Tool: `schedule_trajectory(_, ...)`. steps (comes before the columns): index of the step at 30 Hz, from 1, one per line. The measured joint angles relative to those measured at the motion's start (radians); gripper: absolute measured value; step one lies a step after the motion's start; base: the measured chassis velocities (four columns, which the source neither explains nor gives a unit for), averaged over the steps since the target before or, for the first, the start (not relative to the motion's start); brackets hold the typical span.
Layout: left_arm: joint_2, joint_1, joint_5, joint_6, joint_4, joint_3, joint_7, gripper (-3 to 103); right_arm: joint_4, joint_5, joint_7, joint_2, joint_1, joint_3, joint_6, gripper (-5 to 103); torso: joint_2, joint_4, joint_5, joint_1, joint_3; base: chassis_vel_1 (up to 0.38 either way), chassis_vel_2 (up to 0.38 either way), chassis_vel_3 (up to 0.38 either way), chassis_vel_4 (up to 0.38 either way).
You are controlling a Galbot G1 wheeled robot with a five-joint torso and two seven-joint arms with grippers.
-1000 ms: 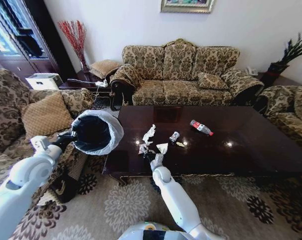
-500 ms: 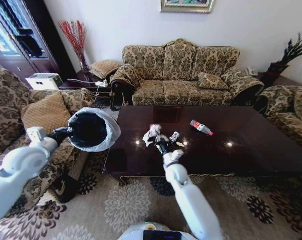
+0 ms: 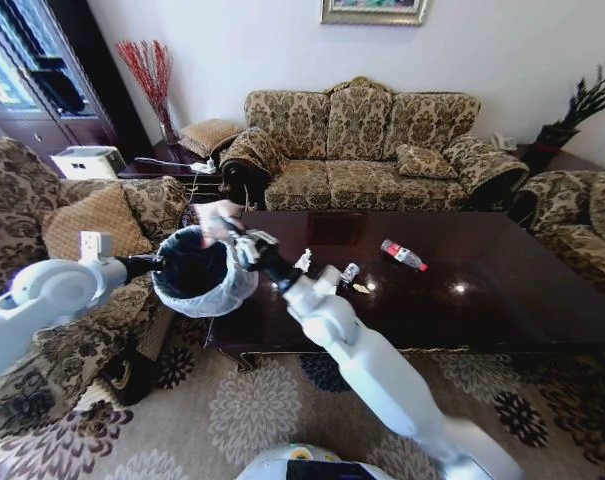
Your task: Move to the front of the table and place the trash on the table into the trash bin.
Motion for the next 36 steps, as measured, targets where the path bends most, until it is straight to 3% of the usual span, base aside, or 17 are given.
schedule_trajectory(6, -0.014, -0.001, 0.000, 0.001, -0.024, 0.000, -0.010, 0, -0.030, -0.080, 0.040, 0.010, 0.002, -0.032, -0.054, -2, 0.000, 0.0000, 0.0000, 0.000, 0.000, 0.000, 0.000, 0.000, 0.000)
schedule_trajectory(11, -0.026, -0.002, 0.001, 0.001, -0.026, 0.003, -0.015, 0, -0.035, -0.102, 0.040, 0.011, -0.001, -0.034, -0.069, 14, 0.000, -0.0001, 0.0002, 0.000, 0.000, 0.000, 0.000, 0.000, 0.000)
schedule_trajectory(14, -0.034, -0.002, 0.003, 0.001, -0.029, 0.003, -0.016, 0, -0.036, -0.108, 0.043, 0.011, -0.002, -0.030, -0.077, 30, 0.000, 0.0000, 0.0003, 0.000, 0.000, 0.000, 0.000, 0.000, 0.000)
schedule_trajectory(18, -0.038, -0.002, 0.003, 0.000, -0.031, 0.001, -0.016, 0, -0.035, -0.108, 0.045, 0.011, -0.006, -0.028, -0.077, 36, 0.000, 0.0000, 0.0003, 0.000, 0.000, 0.000, 0.000, 0.000, 0.000)
schedule_trajectory(20, -0.042, -0.002, 0.003, -0.001, -0.032, 0.001, -0.016, 0, -0.028, -0.107, 0.045, 0.006, -0.010, -0.026, -0.076, 51, 0.000, 0.0000, 0.0003, 0.000, 0.000, 0.000, 0.000, 0.000, 0.000)
schedule_trajectory(23, -0.046, -0.002, 0.004, -0.001, -0.032, 0.002, -0.018, 0, -0.026, -0.098, 0.040, 0.003, -0.015, -0.019, -0.061, 57, 0.000, 0.0000, 0.0003, 0.000, 0.000, 0.000, 0.000, 0.000, 0.000)
schedule_trajectory(25, -0.054, -0.001, 0.009, -0.003, -0.031, 0.006, -0.020, 0, -0.035, -0.055, 0.028, 0.018, -0.030, 0.035, 0.024, 68, 0.000, 0.0000, 0.0004, 0.000, 0.000, 0.000, 0.000, 0.000, 0.000)
schedule_trajectory(26, -0.056, 0.000, 0.011, -0.003, -0.028, 0.007, -0.020, 0, -0.036, -0.031, 0.035, 0.023, -0.036, 0.063, 0.035, 73, 0.000, 0.0000, 0.0004, 0.000, 0.000, 0.000, 0.000, 0.000, 0.000)
schedule_trajectory(28, -0.061, 0.001, 0.015, -0.004, -0.023, 0.008, -0.021, 0, -0.035, -0.001, 0.051, 0.024, -0.043, 0.100, 0.038, 73, 0.000, 0.0001, 0.0004, 0.000, 0.000, 0.000, 0.000, 0.000, 0.000)
schedule_trajectory(30, -0.069, 0.002, 0.021, -0.005, -0.016, 0.008, -0.023, 0, -0.035, 0.025, 0.085, 0.005, -0.064, 0.169, 0.001, 84, 0.000, 0.0004, 0.0003, 0.000, 0.000, 0.000, 0.000, 0.000, 0.000)
schedule_trajectory(32, -0.082, -0.001, 0.022, -0.006, -0.014, 0.004, -0.023, 0, -0.048, 0.032, 0.151, -0.038, -0.110, 0.244, -0.091, 95, 0.000, -0.0002, 0.0000, 0.000, 0.000, 0.000, 0.000, 0.000, 0.000)
schedule_trajectory(36, -0.091, -0.004, 0.029, -0.011, -0.012, 0.002, -0.023, 0, -0.088, 0.048, 0.180, -0.049, -0.156, 0.285, -0.105, 100, 0.000, -0.0005, 0.0007, 0.000, 0.000, 0.000, 0.000, 0.000, 0.000)
